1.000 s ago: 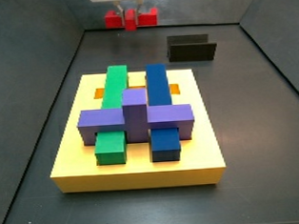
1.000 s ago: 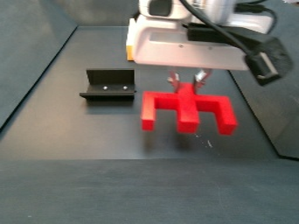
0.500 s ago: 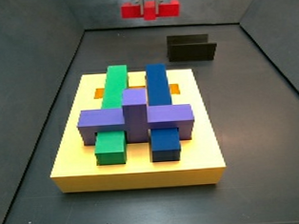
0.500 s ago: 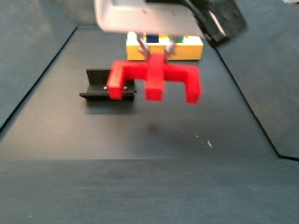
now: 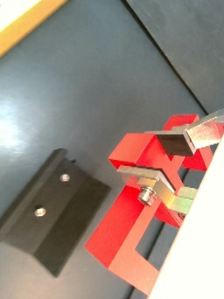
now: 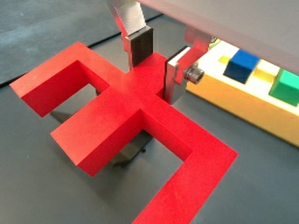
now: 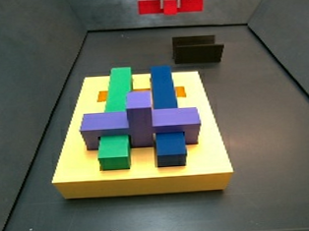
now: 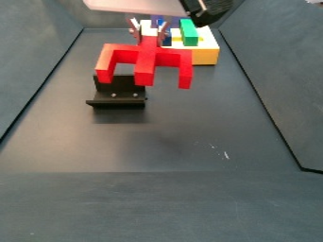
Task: Pick up the red object. Move up. Place the red object on the fixture. Regrasp the red object. Move to above the board. Insert the red object.
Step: Place the red object on the fixture.
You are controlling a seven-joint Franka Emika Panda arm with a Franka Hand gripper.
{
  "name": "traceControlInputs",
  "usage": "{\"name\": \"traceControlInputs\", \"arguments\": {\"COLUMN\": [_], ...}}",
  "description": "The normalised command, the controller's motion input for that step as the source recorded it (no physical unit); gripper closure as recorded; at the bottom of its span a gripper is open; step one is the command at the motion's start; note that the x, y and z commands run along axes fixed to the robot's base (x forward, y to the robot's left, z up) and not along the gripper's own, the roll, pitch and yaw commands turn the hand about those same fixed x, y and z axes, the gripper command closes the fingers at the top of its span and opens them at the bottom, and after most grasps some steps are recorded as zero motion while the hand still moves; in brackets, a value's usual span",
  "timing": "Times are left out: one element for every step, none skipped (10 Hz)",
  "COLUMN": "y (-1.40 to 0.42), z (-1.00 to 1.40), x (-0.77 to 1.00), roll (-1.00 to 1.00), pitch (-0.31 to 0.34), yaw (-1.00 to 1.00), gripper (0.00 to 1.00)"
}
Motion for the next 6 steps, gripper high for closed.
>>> {"name": "traceControlInputs", "arguments": {"y": [-0.06, 0.0, 0.0, 0.0, 0.0, 0.0], "z": [0.02, 0.08, 0.03, 0.03, 0.05, 0.02], "x": [0.9, 0.71, 0.75, 0.75, 0.75, 0.77], "roll": [-0.76, -1.0, -1.0, -1.0, -1.0, -1.0], "pitch": [0.229, 0.117, 0.191, 0.186, 0.117, 0.083], "yaw": [-0.01, -0.01, -0.01, -0.01, -0.01, -0.01], "gripper": [1.0, 1.0, 1.0, 1.0, 1.0, 1.0]}}
